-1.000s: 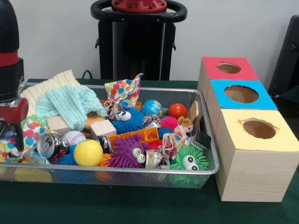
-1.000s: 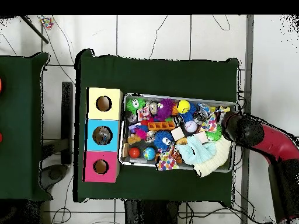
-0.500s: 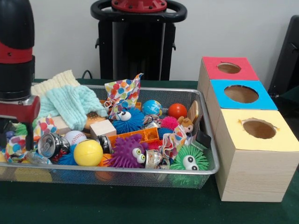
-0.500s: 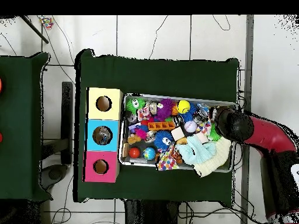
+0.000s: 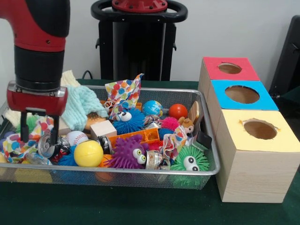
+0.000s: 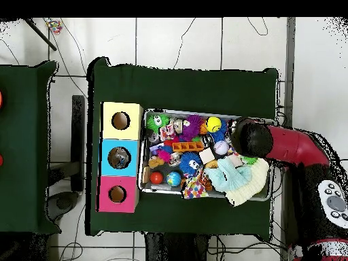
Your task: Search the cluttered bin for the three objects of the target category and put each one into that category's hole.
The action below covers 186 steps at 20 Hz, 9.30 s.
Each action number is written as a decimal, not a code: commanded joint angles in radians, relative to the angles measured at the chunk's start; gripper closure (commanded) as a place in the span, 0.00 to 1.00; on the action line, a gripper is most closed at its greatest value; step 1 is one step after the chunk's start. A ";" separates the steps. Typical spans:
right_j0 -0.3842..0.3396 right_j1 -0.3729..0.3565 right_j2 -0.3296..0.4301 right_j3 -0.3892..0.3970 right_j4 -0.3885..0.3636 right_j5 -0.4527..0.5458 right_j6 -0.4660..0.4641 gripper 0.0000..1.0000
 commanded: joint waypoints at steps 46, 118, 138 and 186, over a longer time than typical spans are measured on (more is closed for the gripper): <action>0.022 0.197 -0.050 0.040 0.073 -0.145 0.116 0.00; -0.209 0.462 -0.035 0.041 -0.070 -0.371 0.045 0.00; -0.206 0.450 -0.035 0.051 -0.109 -0.382 0.027 0.00; -0.195 0.318 -0.029 0.172 -0.098 -0.317 0.044 1.00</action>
